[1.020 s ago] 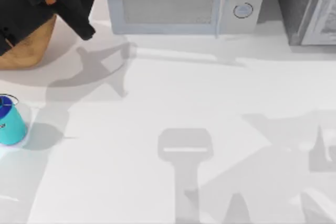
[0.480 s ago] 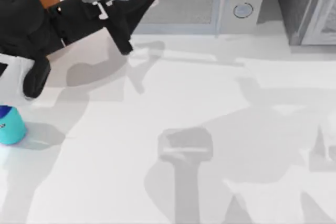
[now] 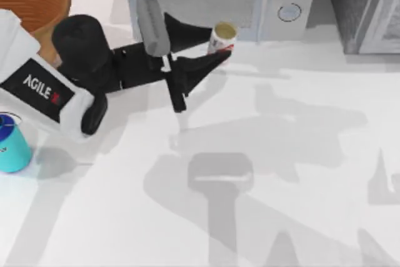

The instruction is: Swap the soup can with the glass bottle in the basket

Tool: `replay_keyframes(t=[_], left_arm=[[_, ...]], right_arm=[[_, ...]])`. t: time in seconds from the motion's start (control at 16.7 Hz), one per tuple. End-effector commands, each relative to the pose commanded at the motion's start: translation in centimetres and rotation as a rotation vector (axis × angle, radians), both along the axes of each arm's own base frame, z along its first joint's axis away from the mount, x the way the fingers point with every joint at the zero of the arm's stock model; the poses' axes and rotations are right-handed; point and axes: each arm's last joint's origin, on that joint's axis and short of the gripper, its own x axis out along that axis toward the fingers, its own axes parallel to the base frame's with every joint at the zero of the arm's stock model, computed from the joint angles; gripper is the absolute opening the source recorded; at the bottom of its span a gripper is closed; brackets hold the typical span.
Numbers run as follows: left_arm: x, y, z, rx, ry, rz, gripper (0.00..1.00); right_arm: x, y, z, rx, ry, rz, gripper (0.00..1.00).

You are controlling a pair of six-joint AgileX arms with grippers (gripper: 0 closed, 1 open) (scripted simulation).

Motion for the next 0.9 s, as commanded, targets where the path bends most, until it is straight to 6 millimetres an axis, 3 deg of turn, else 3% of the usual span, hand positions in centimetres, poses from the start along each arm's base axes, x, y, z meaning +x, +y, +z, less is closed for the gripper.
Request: replay_keyframes(t=[0.36, 0.48, 0.84, 0.9], left_arm=[[-0.8, -2.7, -8.9, 0.064, 0.124, -0.195, 0.0], [-1.3, -3.3, -10.1, 0.073, 0.139, -0.239, 0.0], [-1.3, -3.3, -10.1, 0.073, 0.139, -0.239, 0.0], [-1.3, -3.3, -10.1, 0.073, 0.139, -0.239, 0.08]], right_arm=[[0.0, 0.0, 0.0, 0.0, 0.0, 0.0, 1.0], [0.0, 0.0, 0.0, 0.0, 0.0, 0.0, 1.0], [0.0, 0.0, 0.0, 0.0, 0.0, 0.0, 1.0], [0.0, 0.0, 0.0, 0.0, 0.0, 0.0, 1.0]])
